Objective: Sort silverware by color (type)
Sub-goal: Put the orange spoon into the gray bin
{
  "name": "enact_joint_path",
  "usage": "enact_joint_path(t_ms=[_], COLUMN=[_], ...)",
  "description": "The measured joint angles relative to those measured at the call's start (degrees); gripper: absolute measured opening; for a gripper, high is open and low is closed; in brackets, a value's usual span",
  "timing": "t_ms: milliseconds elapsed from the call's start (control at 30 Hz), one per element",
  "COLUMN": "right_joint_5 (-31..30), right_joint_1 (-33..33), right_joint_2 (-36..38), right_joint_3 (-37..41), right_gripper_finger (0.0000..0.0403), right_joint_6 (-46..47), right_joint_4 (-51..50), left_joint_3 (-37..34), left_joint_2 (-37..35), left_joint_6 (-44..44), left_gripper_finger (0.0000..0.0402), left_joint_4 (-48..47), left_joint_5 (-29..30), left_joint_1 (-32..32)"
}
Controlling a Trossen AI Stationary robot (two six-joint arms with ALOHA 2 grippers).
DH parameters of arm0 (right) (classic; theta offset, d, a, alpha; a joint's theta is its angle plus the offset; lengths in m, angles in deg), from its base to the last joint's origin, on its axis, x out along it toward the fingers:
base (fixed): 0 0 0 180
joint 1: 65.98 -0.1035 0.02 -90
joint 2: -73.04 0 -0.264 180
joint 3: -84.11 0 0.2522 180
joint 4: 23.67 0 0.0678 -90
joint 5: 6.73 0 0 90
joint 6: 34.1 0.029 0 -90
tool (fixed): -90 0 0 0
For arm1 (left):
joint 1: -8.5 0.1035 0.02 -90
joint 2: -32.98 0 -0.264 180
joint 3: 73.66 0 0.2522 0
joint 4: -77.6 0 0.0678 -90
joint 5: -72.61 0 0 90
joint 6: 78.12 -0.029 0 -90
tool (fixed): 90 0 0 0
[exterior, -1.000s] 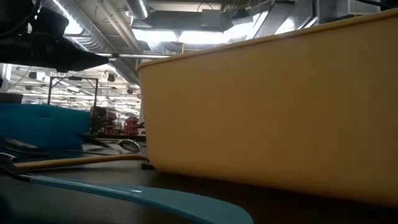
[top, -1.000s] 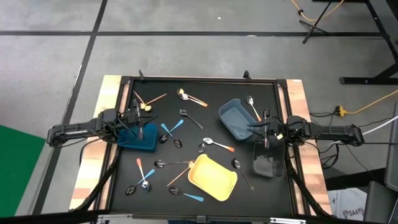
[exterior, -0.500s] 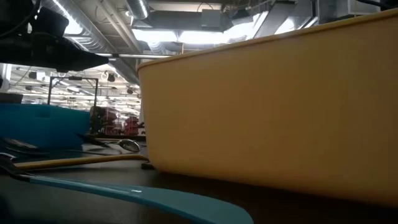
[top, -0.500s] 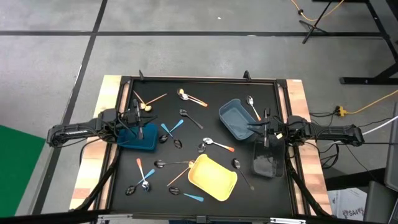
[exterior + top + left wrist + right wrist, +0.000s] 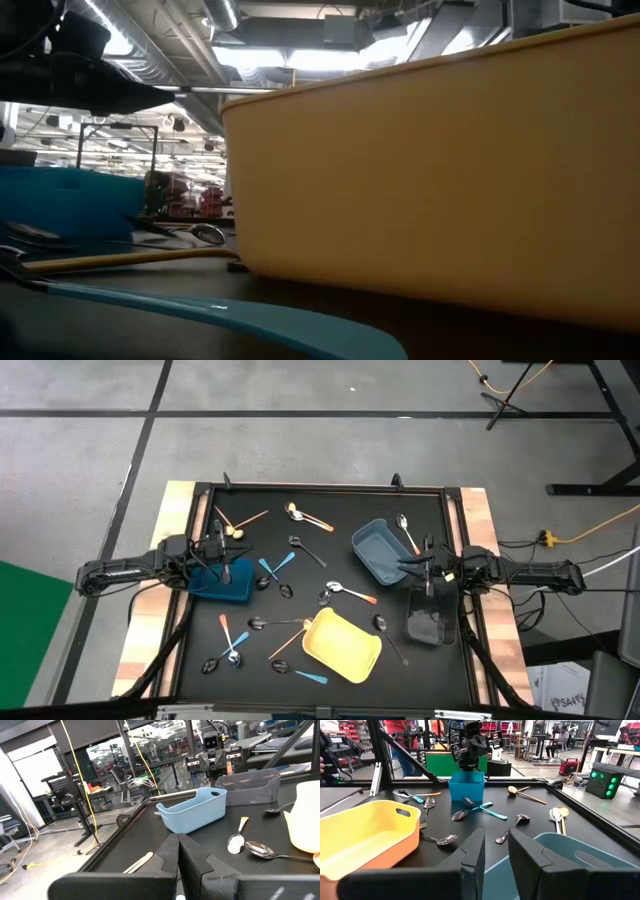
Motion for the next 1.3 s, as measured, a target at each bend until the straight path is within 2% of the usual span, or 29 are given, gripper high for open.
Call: enact_joint_path(t_ms=[100, 267, 400, 533, 600, 733, 900, 1000, 1200, 1300], right_joint_5=[-0.08, -5.14, -6.48, -6.71, -8.69, -18.86, -24.54, -31.14, -49.69, -52.33], right_joint_1=[0.0, 0.0, 0.0, 0.0, 0.0, 0.0, 0.0, 0.0, 0.8, 4.68], right_joint_2=[0.0, 0.0, 0.0, 0.0, 0.0, -0.02, -2.79, -7.3, -21.17, -27.28], right_joint_3=[0.0, 0.0, 0.0, 0.0, 0.0, -2.02, -7.81, -13.29, -26.28, -32.92], right_gripper_finger=[0.0079, 0.0079, 0.0082, 0.0116, 0.0143, 0.0186, 0.0204, 0.0203, 0.0198, 0.0198], right_joint_6=[0.14, 7.02, 8.6, 8.68, 9.89, 12.98, 12.95, 11.38, 11.36, 14.75], right_joint_4=[0.12, 2.52, 6.49, 10.37, 12.47, 12.91, 12.15, 7.59, -10.03, -19.68], left_joint_3=[0.0, -0.01, -0.01, -0.01, 0.01, 0.0, 0.01, -0.01, 0.01, 0.0], left_joint_2=[0.0, 0.0, 0.0, 0.0, 0.0, -0.01, -0.02, -0.02, -0.02, -0.02], left_joint_6=[0.0, 0.0, 0.0, 0.0, 0.0, 0.0, 0.0, 0.0, 0.0, 0.0], left_gripper_finger=[0.0, 0.0, 0.0, 0.0, 0.0, 0.0, 0.0, 0.0, 0.0, 0.0], left_joint_4=[0.0, 0.0, 0.0, 0.0, 0.0, 0.0, 0.02, 0.04, 0.04, 0.04], left_joint_5=[-0.01, 0.0, 0.0, 0.0, 0.0, 0.0, 0.0, 0.0, 0.0, 0.0], left_joint_1=[-0.01, -0.01, 0.0, -0.01, -0.01, 0.0, -0.01, -0.01, -0.01, 0.0])
